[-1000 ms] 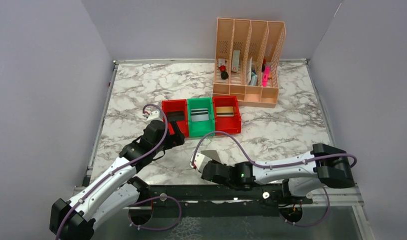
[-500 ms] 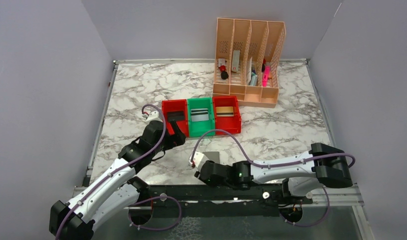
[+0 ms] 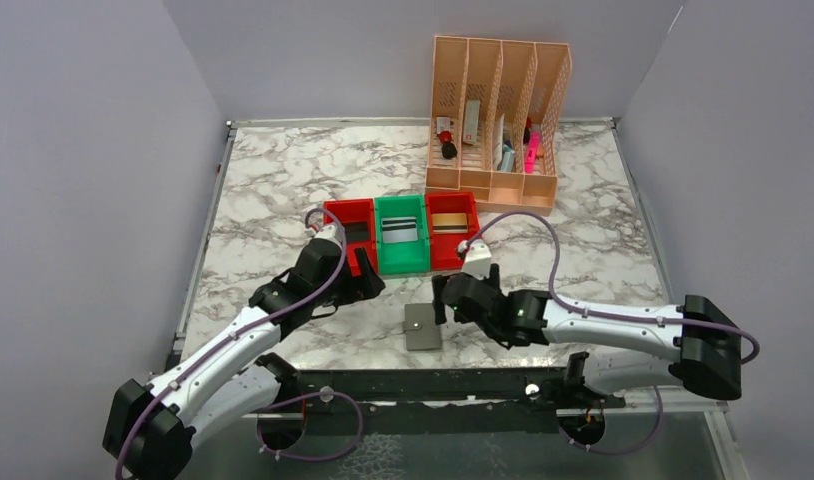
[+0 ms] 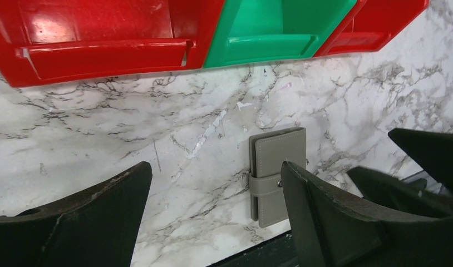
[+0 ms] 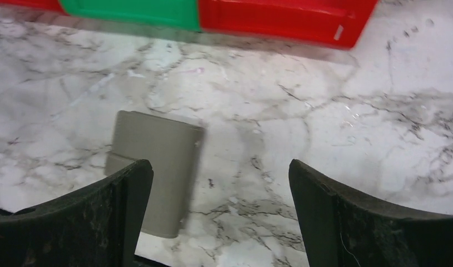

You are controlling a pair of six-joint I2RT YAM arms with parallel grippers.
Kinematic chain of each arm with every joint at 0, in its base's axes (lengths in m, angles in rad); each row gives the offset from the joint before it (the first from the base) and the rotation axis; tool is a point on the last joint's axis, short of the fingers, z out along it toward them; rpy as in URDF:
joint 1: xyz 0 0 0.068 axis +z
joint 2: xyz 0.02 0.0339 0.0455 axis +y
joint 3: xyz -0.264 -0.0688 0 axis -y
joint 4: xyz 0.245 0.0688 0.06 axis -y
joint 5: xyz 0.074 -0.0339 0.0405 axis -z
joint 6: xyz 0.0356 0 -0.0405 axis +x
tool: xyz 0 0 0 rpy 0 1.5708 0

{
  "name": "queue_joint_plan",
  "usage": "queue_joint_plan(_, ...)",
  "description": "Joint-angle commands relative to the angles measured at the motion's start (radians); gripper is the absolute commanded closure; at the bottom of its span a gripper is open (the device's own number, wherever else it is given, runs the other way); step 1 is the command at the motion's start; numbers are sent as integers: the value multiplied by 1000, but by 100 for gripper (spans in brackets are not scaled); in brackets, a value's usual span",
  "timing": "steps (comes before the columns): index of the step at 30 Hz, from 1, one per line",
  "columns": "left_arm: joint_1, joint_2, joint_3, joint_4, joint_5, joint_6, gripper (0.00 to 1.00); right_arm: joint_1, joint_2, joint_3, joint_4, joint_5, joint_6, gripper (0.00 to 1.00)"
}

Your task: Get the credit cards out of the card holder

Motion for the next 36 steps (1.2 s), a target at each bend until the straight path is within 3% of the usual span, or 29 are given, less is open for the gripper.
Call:
queue_joint_plan(1, 1, 48, 15, 55, 115, 54, 13, -93, -62, -88, 9, -172, 112, 3)
queue_joint_plan(6, -5, 84, 16, 89, 209, 94, 22, -217, -27, -159, 168, -478, 125, 9)
queue_joint_plan(14, -62, 138, 18, 95, 250, 125, 35, -252, 118, -143, 280, -629, 152, 20)
queue_joint_plan(36, -368, 436, 139, 99, 45, 112, 53, -309, 207, -189, 348, -639, 261, 58)
